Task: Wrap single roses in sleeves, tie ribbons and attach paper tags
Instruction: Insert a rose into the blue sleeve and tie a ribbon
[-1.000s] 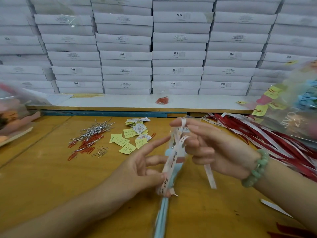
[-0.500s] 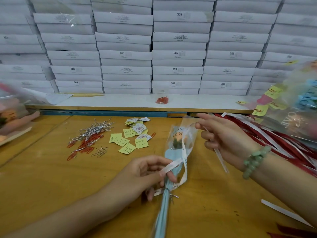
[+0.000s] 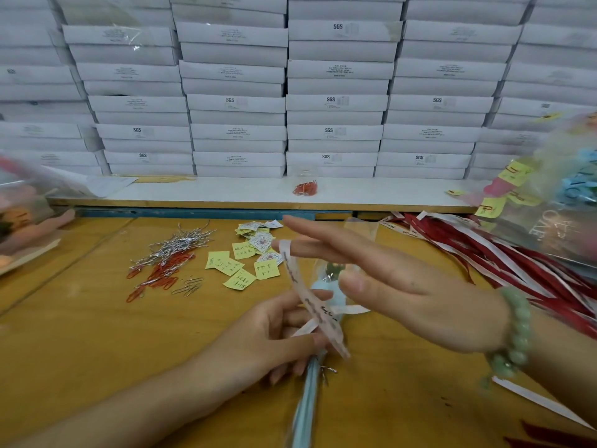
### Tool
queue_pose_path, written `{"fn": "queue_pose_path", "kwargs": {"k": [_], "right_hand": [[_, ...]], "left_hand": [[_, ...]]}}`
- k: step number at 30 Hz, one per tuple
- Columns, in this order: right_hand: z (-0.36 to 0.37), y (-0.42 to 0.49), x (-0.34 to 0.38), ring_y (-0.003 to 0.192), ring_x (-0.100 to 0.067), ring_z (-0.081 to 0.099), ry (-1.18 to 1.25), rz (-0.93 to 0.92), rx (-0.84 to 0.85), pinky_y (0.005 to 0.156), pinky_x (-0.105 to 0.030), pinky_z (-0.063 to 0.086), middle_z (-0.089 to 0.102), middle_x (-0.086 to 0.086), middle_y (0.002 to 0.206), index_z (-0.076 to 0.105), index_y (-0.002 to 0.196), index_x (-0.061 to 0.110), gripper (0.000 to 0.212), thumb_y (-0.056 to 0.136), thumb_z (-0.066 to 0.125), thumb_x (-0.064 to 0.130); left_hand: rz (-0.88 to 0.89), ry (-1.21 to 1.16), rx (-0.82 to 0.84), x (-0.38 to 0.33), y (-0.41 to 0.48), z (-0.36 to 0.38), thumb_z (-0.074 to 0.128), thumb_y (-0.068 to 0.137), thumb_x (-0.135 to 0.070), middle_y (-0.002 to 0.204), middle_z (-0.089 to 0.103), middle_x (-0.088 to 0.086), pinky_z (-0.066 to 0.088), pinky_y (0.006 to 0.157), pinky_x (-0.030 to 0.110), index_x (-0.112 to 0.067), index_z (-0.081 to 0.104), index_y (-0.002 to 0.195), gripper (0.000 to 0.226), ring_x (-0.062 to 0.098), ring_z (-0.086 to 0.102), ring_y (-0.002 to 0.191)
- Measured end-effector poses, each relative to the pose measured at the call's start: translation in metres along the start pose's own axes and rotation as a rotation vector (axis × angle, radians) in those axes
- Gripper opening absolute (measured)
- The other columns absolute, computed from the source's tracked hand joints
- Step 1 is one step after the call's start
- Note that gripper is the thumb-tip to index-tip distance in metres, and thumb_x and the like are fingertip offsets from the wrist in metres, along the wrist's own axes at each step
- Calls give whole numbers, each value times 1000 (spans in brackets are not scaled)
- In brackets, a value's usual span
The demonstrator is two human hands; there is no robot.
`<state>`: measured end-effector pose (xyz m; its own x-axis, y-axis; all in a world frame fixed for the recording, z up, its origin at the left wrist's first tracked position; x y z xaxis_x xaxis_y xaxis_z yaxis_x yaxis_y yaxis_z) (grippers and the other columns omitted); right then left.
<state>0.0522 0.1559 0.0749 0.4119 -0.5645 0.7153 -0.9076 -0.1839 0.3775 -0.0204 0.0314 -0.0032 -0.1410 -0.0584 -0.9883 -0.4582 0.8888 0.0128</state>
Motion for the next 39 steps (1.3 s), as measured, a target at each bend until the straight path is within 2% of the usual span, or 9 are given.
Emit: {"fn": "queue_pose_path", "kwargs": {"k": [4,9,14,19,25,28,32,35,39], "right_hand": [[8,1,-4,137,7,28,-161,20,50,111,-14,24,32,17,152,28,149,28,54,98,44,31],[15,1,-16,138,-8,32,-236,126,109,108,-16,25,35,6,153,23,151,24,56,99,45,27],[31,-1,-17,127,-8,47,-174,108,108,104,-22,38,50,7,141,34,147,25,48,101,43,14],[43,0,-13,127,-9,47,-113,37,93,103,-21,37,50,6,140,40,144,20,49,99,41,1],[44,0,-8,118,-12,52,-208,-31,66,101,-25,42,56,1,131,44,140,14,45,98,42,-1],[39,2,-7,112,-4,54,-224,-30,49,96,-22,44,58,8,124,48,135,19,43,97,43,-1],[25,2,-13,108,3,50,-420,18,-39,88,-17,41,52,24,109,44,120,33,27,97,40,18],[11,3,-24,95,2,54,-444,120,-135,74,-15,44,56,23,98,48,109,34,22,95,41,18],[1,2,-51,81,-3,57,-576,298,43,66,-23,47,62,17,88,59,100,32,18,96,46,20]], "left_hand": [[-15,-34,-10,3,-1,-3,67,86,-25,86,74,2,41,45,16,-22,67,101,16,9,49,52],[46,-66,1,3,0,-5,66,86,-25,85,73,5,40,44,16,-22,71,97,12,8,51,52],[61,-44,-2,7,3,-8,75,82,-35,79,65,25,37,42,16,-26,73,91,13,12,45,48],[59,-1,-44,7,2,-10,75,80,-38,60,64,0,39,44,20,-31,73,92,14,10,45,42],[86,-32,-114,5,4,-11,75,83,-31,71,62,13,43,46,21,-28,71,89,8,22,43,44],[69,-81,-145,6,3,-11,74,78,-30,83,66,20,51,56,31,-28,70,97,20,39,49,55],[29,-96,-104,7,2,-10,73,77,-22,54,52,-1,45,49,17,-36,70,100,27,9,51,46],[21,-79,-93,8,1,-11,71,84,-12,51,50,-6,47,53,17,-38,69,109,36,7,52,48],[35,-123,-130,6,0,-14,69,84,-5,55,54,-2,48,52,18,-34,70,109,38,8,54,52]]}}
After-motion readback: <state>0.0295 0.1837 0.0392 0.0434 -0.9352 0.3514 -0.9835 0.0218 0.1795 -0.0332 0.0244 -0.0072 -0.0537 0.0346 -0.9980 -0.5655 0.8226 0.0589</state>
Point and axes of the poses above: each hand's wrist, its own y-axis towards the middle knuckle, its own z-axis out of the palm, x = y × z, the point moved 5 cm from there along y, towards the middle knuckle
